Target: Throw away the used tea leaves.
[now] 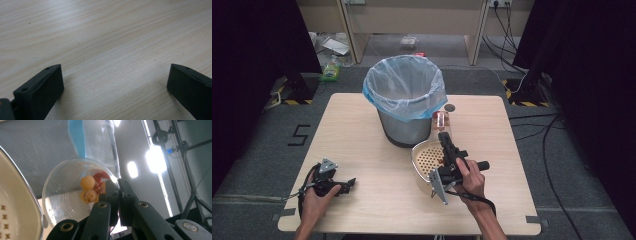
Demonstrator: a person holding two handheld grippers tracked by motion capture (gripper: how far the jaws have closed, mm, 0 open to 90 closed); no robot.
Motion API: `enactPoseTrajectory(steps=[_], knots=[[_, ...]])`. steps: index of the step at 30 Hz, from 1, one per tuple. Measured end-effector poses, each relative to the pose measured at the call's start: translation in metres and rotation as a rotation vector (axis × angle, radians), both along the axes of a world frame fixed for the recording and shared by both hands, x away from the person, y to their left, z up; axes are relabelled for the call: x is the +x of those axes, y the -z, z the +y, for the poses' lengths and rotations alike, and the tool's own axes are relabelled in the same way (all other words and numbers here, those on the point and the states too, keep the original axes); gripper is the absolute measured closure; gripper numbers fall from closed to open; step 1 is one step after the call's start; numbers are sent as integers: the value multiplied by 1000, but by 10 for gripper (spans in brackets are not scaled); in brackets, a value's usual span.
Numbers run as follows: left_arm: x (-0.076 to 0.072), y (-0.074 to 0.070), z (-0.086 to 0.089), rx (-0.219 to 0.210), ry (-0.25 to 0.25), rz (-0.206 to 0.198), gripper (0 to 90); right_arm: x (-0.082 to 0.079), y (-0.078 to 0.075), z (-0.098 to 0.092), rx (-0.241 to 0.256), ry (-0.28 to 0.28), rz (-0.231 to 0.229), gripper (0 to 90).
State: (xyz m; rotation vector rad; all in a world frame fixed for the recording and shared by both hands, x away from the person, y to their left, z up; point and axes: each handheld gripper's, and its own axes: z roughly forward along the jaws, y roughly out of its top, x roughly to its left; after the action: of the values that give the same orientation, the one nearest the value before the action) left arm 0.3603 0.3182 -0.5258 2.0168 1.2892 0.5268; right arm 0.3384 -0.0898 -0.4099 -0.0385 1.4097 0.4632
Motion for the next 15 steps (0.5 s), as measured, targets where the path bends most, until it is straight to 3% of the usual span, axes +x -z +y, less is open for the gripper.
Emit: enactPoseTrajectory(steps=[1,2,4,6,8,10,11,15], knots=[[0,0,0,3,1,0,0,2,1,-1,11,9,10,877],[0,0,0,0,-1,-3,0,1,2,-1,-3,1,-8,877],[0,0,0,-1,-1,-1,0,5,6,-2,19,19,25,876],[0,0,0,-2,-1,-1,0,3,6,-3,-2,6,-11,877],[0,0,0,-2,-2,-1,0,2,5,-3,10,11,-11,877],[0,0,0,-2,-1,0,0,-1,4,-3,-6,5,-53,877],[0,0,0,-1,0,0,0,3,7,-4,0,22,-35,877],[0,0,0,-1,0,0,0,2,7,-3,-4,16,-44,877]])
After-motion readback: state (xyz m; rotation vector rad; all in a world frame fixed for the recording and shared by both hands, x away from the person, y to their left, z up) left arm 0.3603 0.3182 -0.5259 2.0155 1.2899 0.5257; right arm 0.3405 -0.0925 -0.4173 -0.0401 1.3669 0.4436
